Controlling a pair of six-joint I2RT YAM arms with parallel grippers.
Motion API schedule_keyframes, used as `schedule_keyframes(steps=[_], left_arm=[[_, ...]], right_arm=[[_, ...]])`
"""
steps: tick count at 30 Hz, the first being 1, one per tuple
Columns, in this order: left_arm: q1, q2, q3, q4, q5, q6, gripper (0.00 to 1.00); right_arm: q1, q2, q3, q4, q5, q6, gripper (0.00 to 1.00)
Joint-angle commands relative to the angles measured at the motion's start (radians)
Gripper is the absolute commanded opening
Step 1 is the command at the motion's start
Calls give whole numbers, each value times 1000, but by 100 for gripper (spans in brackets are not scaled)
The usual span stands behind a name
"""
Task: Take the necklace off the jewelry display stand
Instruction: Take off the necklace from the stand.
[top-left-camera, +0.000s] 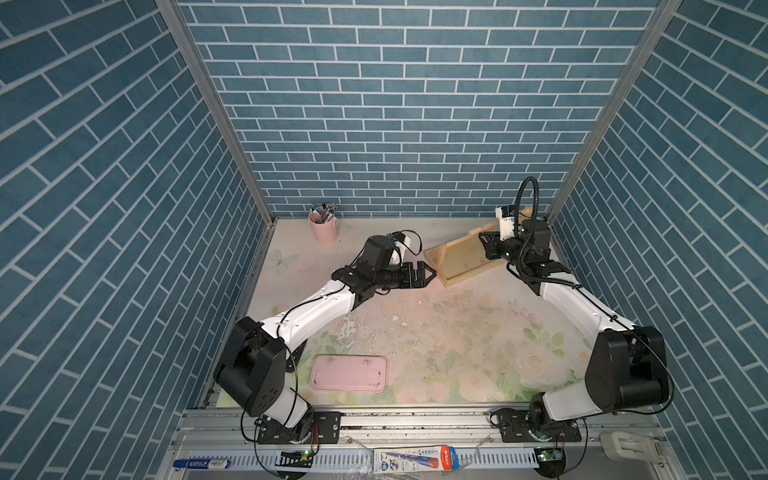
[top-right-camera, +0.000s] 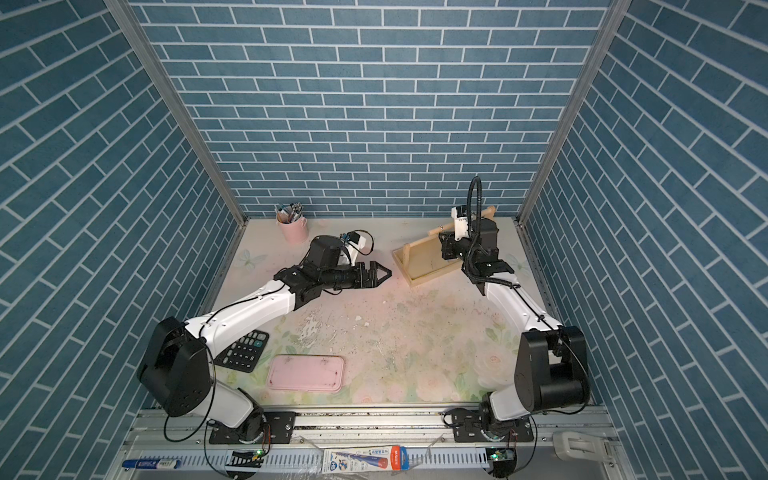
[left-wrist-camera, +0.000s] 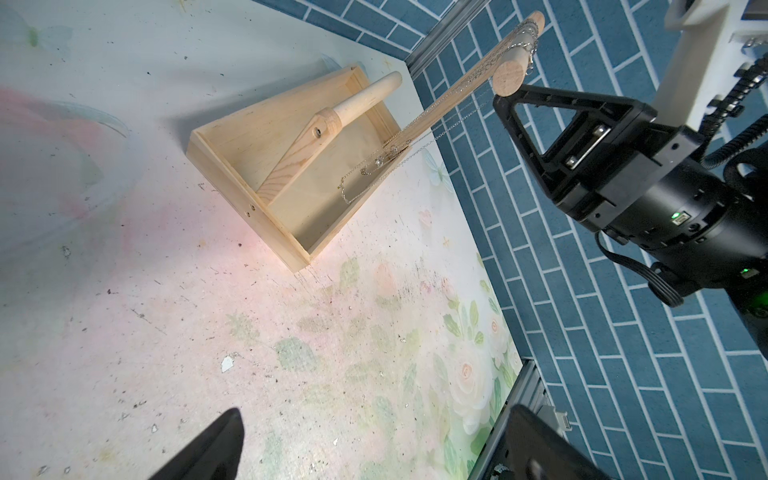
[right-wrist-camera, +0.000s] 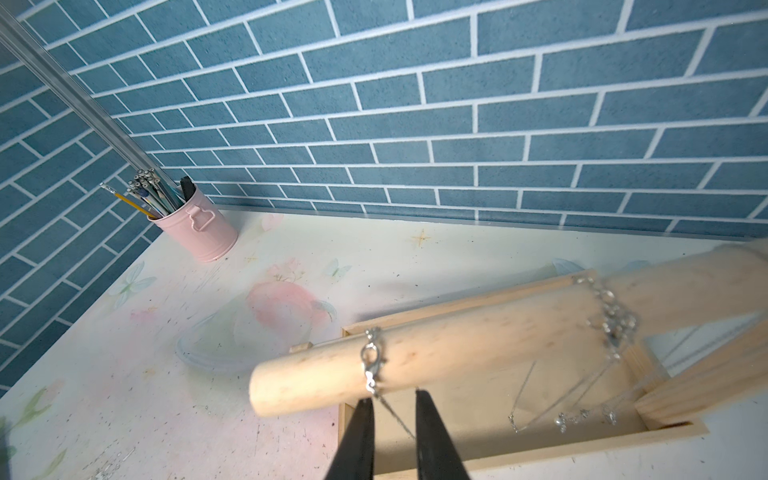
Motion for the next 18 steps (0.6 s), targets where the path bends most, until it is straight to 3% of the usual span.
schedule_keyframes(steps=[1,12,18], left_arm=[[10,-17,8,22,8,1,99],[13,-12,8,21,9,1,99],[13,-10,8,22,10,-1,99]], right_arm=[[4,16,34,31,-15,-19,19],[6,34,32,57,-26,-10,19],[10,41,31,76,-19,-7,13]])
